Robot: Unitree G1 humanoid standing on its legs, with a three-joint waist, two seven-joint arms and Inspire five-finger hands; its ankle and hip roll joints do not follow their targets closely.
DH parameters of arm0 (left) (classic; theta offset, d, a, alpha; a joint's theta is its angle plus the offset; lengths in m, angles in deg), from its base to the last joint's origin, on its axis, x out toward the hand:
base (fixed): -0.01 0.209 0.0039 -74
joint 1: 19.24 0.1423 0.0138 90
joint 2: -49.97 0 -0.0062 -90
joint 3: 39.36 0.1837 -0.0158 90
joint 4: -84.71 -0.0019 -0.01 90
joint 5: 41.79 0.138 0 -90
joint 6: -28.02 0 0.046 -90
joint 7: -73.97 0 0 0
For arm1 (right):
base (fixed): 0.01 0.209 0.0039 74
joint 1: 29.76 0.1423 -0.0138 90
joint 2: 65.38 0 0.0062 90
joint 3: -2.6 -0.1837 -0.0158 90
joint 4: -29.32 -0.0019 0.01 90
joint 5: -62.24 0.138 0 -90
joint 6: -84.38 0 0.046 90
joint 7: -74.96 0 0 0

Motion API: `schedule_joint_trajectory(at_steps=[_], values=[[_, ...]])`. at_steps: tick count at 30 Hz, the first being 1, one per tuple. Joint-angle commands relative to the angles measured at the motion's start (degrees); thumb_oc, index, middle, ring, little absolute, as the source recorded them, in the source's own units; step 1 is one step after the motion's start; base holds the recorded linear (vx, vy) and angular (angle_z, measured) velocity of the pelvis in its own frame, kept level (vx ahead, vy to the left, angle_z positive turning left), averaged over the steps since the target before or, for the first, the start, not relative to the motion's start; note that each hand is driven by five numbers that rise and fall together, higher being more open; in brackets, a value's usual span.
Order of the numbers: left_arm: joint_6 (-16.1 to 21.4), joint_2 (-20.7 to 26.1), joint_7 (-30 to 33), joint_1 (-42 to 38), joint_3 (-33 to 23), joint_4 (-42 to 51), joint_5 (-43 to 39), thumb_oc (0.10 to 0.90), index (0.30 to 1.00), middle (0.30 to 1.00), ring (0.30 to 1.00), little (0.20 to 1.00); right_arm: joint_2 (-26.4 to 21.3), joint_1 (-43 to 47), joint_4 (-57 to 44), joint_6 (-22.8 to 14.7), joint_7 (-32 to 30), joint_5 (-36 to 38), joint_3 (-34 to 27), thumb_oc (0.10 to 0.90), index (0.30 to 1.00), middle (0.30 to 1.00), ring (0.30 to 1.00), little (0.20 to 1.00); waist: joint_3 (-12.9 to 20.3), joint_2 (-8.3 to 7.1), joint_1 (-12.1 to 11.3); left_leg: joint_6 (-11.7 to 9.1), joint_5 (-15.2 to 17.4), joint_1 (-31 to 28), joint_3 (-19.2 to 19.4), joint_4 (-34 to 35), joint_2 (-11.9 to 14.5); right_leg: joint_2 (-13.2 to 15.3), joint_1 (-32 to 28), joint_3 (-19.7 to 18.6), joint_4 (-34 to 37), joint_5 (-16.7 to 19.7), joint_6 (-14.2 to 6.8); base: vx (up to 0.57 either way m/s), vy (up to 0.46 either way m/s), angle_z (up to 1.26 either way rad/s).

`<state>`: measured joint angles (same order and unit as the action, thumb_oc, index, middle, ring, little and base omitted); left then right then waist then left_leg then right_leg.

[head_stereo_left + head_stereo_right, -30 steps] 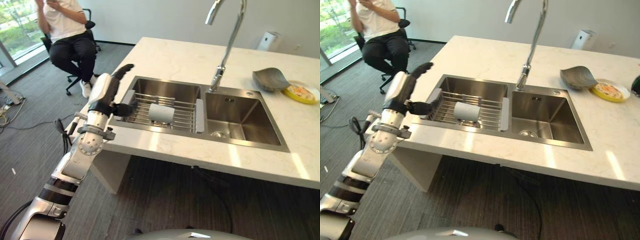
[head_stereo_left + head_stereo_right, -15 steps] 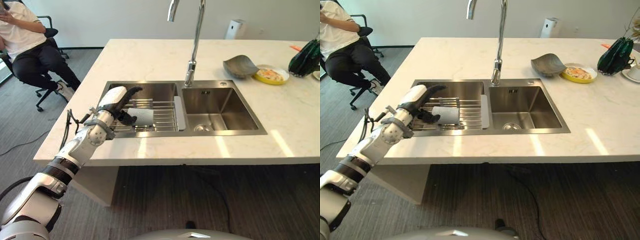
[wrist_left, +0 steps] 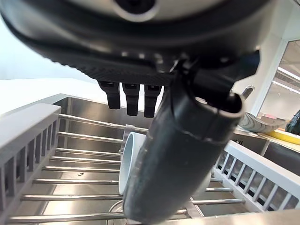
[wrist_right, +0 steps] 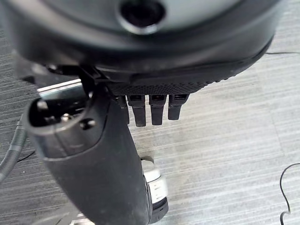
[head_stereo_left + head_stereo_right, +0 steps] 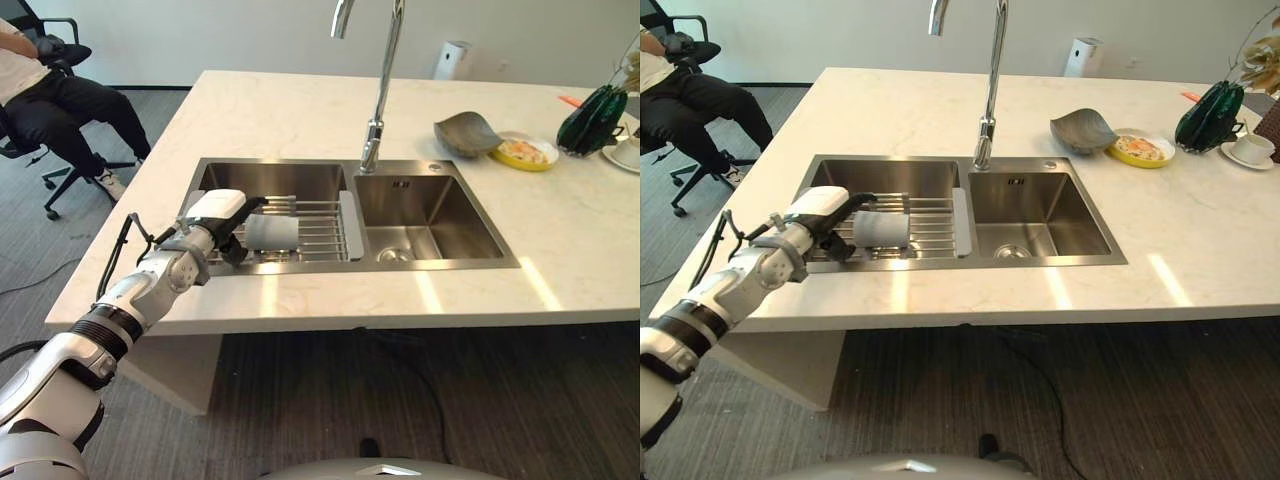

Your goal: Place the dishes in the dishwasher.

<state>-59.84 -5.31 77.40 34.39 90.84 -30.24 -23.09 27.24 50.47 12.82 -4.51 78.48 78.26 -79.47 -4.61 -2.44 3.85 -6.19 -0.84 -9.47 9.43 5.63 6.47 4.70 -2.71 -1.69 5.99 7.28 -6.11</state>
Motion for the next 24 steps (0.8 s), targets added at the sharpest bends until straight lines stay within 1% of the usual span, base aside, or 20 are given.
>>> schedule_joint_trajectory(at_steps=[1, 6, 8, 10, 14, 16, 19, 21, 24], values=[[2.0, -0.2, 2.6, -16.2, -1.2, -2.0, 2.3, 0.8, 0.9, 0.9, 0.9, 0.9, -4.1, 4.1, 0.1, -1.2, -0.6, 2.3, -0.1, 0.8, 0.9, 0.9, 0.9, 0.9, -1.1, 4.85, 0.6, 1.7, 4.0, 0.5, -1.5, -0.6, -0.9, 2.0, 0.6, 2.3, -1.0, -3.7, -7.1, 0.0, 0.0, 0.0], [1.7, -2.2, 2.7, -18.3, 1.6, -5.7, 3.0, 0.8, 0.9, 0.9, 0.9, 0.9, -4.5, 4.3, -0.1, -1.3, -0.8, 2.9, 0.3, 0.8, 0.9, 0.9, 0.9, 0.9, -1.0, 4.97, 1.3, 1.9, 4.3, 0.3, -1.1, -0.6, -1.1, 2.1, 0.8, 2.0, -1.0, -3.7, -7.2, 0.01, 0.001, -0.02], [1.5, -2.8, 3.3, -19.2, 1.8, -7.3, 2.8, 0.8, 0.9, 0.9, 0.9, 0.9, -4.5, 4.4, -0.1, -1.3, -1.0, 3.4, 0.2, 0.8, 0.9, 0.9, 0.9, 0.9, -1.1, 5.1, 1.5, 1.9, 4.3, 0.4, -1.1, -0.6, -1.1, 2.1, 1.0, 1.9, -1.0, -3.6, -7.2, 0.01, 0.005, -0.03], [1.5, -3.2, 3.4, -19.8, 2.3, -8.2, 2.8, 0.8, 0.9, 0.9, 0.9, 0.9, -4.6, 4.5, 0.0, -1.3, -1.1, 3.6, 0.2, 0.8, 0.9, 0.9, 0.9, 0.9, -1.1, 5.14, 1.4, 1.9, 4.3, 0.5, -1.1, -0.6, -1.2, 2.1, 1.1, 1.9, -1.0, -3.5, -7.3, 0.0, 0.0, 0.0], [1.2, -4.2, 2.7, -22.1, 5.2, -11.6, 3.7, 0.8, 0.9, 0.9, 0.9, 0.9, -4.7, 4.6, 0.7, -1.1, -0.8, 4.1, 0.6, 0.8, 0.9, 0.9, 0.9, 0.9, -1.1, 5.28, 1.6, 2.0, 4.4, 0.5, -0.9, -0.6, -1.3, 2.3, 1.3, 1.8, -1.0, -3.5, -7.3, 0.0, 0.0, -0.01], [1.2, -4.3, 2.7, -22.2, 5.4, -11.7, 3.7, 0.8, 0.9, 0.9, 0.9, 0.9, -4.6, 4.6, 0.7, -1.2, -0.8, 4.1, 0.5, 0.8, 0.9, 0.9, 0.9, 0.9, -1.1, 5.24, 1.5, 2.0, 4.4, 0.5, -0.9, -0.6, -1.3, 2.3, 1.3, 1.8, -1.0, -3.5, -7.3, 0.0, 0.0, 0.0], [0.9, -4.7, 2.7, -23.4, 6.3, -14.9, 3.7, 0.8, 0.9, 0.9, 0.9, 0.9, -4.5, 4.5, 0.8, -1.0, -0.7, 4.4, 0.8, 0.8, 0.9, 0.9, 0.9, 0.9, -1.0, 5.32, 1.7, 2.0, 4.6, 0.4, -0.9, -0.6, -1.4, 2.3, 1.2, 1.7, -1.0, -3.5, -7.3, 0.02, 0.007, -0.04], [0.5, -5.5, 2.9, -25.5, 8.0, -18.8, 4.2, 0.8, 0.9, 0.9, 0.9, 0.9, -4.9, 4.9, 1.2, -1.0, -1.0, 4.4, 1.1, 0.8, 0.9, 0.9, 0.9, 0.9, -1.0, 5.5, 2.0, 2.0, 4.6, 0.4, -0.9, -0.6, -1.4, 2.4, 1.3, 1.8, -1.0, -3.5, -7.2, 0.0, 0.0, 0.0], [0.5, -6.2, 2.6, -26.6, 9.1, -20.9, 4.4, 0.8, 0.9, 0.9, 0.9, 0.9, -5.0, 5.0, 1.1, -1.1, -1.0, 4.6, 1.2, 0.8, 0.9, 0.9, 0.9, 0.9, -1.0, 5.48, 2.2, 2.0, 4.7, 0.4, -1.0, -0.6, -1.4, 2.4, 1.3, 1.9, -1.0, -3.5, -7.2, 0.0, 0.0, 0.0]])
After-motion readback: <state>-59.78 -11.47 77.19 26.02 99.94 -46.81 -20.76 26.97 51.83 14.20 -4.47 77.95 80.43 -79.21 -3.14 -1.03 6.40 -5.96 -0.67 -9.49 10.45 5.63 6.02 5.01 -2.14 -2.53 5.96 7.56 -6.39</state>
